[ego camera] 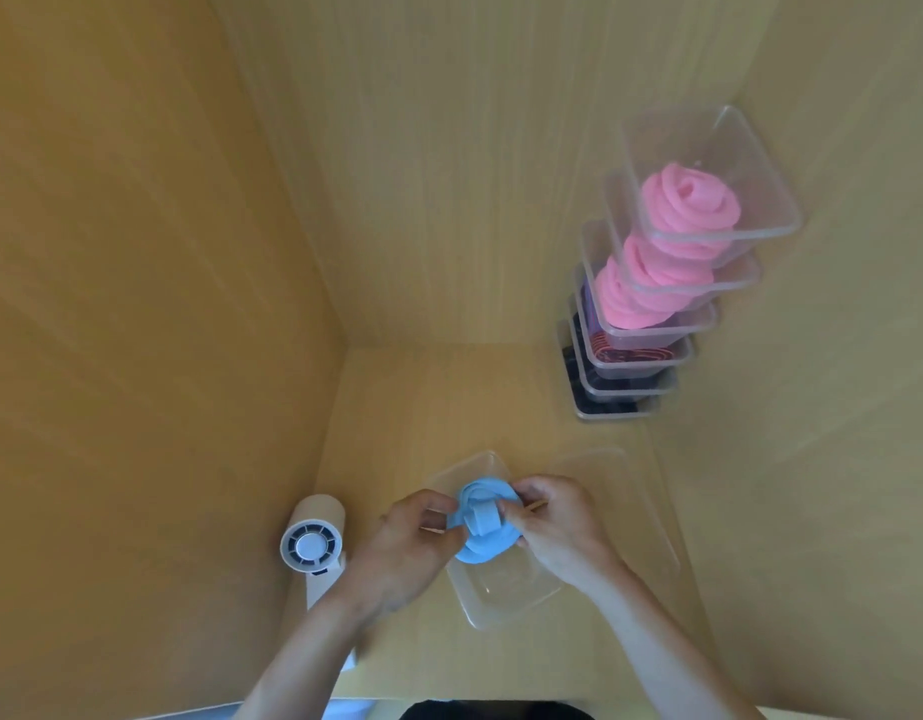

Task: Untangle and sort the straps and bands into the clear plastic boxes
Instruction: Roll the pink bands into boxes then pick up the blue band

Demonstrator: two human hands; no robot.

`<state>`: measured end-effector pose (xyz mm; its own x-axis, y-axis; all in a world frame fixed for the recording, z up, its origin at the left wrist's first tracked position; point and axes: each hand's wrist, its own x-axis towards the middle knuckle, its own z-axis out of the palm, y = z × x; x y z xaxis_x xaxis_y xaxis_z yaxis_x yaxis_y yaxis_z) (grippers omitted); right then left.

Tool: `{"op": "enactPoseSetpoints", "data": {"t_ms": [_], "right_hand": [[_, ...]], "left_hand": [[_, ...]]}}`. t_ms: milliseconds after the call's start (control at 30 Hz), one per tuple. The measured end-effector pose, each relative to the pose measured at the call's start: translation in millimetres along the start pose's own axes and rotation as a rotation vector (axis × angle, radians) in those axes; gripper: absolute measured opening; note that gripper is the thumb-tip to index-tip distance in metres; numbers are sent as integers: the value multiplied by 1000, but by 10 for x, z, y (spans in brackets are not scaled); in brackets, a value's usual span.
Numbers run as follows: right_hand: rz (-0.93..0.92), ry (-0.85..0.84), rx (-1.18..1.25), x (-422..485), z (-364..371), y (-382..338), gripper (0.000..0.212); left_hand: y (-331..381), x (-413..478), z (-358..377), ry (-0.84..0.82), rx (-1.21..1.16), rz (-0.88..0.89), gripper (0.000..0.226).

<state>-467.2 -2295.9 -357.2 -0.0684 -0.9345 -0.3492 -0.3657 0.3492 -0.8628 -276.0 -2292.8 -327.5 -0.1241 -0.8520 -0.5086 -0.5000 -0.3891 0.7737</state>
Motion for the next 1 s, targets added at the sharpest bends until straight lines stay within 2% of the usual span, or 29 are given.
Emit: {"op": "enactPoseSetpoints", "data": {"t_ms": [67,200,267,367,467,533,667,833,933,1000], "right_hand": [[-2,-12,-31,-16,-2,-31,21],[-45,-26,-111,-95,-19,-84,35],[-64,-7,-135,-139,-30,-79,32],[-100,111,-184,-140,-94,-31,21],[-92,187,-220,-107,-276,-1,22],[-45,198,-305,-63,-406,65,22],[134,168,-532,-10,-489,300,8],[205,144,-698,-46,-323,541,20],[175,193,-728,-61,-247,655,25],[141,224,-754,-64,-236,685,22]], "left_hand": [[0,-6,16,35,82,30,22],[-17,-28,33,53,242,88,24],[-28,-45,47,69,308,102,25],[-73,-44,60,89,347,155,28],[-90,-38,68,102,432,181,30],[-98,-23,76,120,478,225,29],[-99,48,87,147,549,382,26],[-184,238,137,54,666,555,32],[-221,239,165,-72,766,562,47],[-246,207,175,-92,777,519,54]]}}
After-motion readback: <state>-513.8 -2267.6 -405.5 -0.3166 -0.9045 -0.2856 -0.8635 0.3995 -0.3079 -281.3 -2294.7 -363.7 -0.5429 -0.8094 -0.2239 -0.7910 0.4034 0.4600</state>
